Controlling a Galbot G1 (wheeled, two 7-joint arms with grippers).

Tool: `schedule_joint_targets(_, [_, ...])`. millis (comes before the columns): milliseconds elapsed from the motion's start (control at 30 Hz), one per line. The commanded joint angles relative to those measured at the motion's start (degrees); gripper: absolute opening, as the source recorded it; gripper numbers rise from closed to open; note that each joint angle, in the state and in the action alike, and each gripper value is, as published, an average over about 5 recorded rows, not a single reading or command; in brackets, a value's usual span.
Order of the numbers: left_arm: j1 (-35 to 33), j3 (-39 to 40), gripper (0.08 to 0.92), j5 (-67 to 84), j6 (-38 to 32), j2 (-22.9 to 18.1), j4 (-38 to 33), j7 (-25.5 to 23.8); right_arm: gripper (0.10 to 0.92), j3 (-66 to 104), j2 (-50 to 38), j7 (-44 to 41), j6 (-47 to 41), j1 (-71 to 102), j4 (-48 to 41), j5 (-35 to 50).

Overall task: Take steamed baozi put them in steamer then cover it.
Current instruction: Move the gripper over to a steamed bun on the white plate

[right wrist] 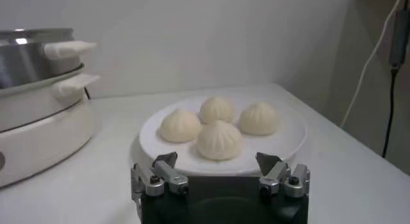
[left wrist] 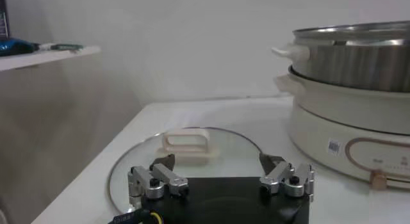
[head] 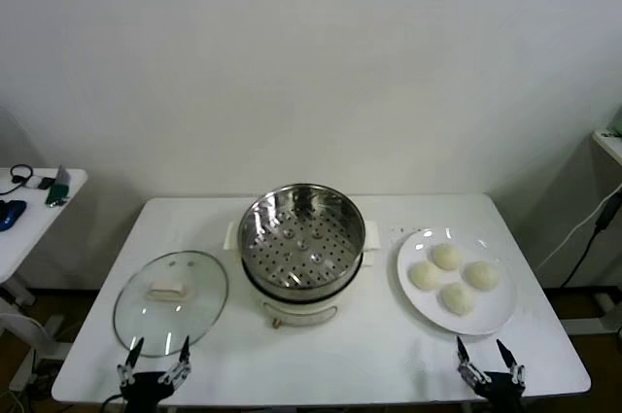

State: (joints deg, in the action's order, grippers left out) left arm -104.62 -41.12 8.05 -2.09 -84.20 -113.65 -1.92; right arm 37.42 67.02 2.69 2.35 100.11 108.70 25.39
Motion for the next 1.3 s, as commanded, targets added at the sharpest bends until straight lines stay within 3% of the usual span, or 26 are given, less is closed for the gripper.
schedule_joint_targets(33, [-0.12, 0.01, 0.823, -0.2, 0.04, -0.05, -0.27, -0.03, 0.823, 2.44, -6.42, 1.8, -13.89, -10.35, 2.81, -1.4])
schedule_joint_targets(167, [0.05, 0.27, 0.823, -0.33, 0.07, 0.03, -0.63, -0.02, 0.823, -0.19, -16.82, 2.55, -20.37, -24.47, -1.75, 0.47])
schedule_joint_targets(267, [0.12, 0.49, 0.823, -0.45, 0.1, 0.14, -1.02, -0.02, 0.823, -5.65, -24.99, -1.48, -22.48, -36.02, -9.16, -0.18])
schedule_joint_targets(500, [0.69, 1.27, 0.823, -0.79, 0.13, 0.0, -1.35, -0.02, 0.823, -28.56, -41.54, -24.25, -23.75, -56.16, -23.12, -6.48])
schedule_joint_targets(667, [1.26, 1.71, 0.823, -1.18, -0.1, -0.53, -1.28, -0.07, 0.823, -42.28, -48.15, -41.51, -16.31, -65.25, -28.76, -16.77])
schedule_joint_targets(800, [1.57, 1.9, 0.823, -1.28, -0.46, -0.64, -1.11, -0.07, 0.823, -59.15, -48.24, -54.1, -8.34, -82.03, -34.32, -23.1])
schedule_joint_targets(933, [1.59, 1.86, 0.823, -1.3, -0.74, -0.63, -1.16, -0.06, 0.823, -83.54, -44.97, -63.07, -3.93, -103.63, -38.98, -22.55])
schedule_joint_targets(1100, [1.44, 1.84, 0.823, -1.6, -0.93, -0.83, -1.43, -0.07, 0.823, -106.32, -37.95, -68.18, -3.48, -122.32, -43.67, -17.18])
schedule_joint_targets(1300, [0.73, 2.19, 0.823, -2.03, -1.49, -1.26, -1.65, 0.01, 0.823, -115.65, -29.04, -69.78, -5.27, -126.59, -50.1, -13.92])
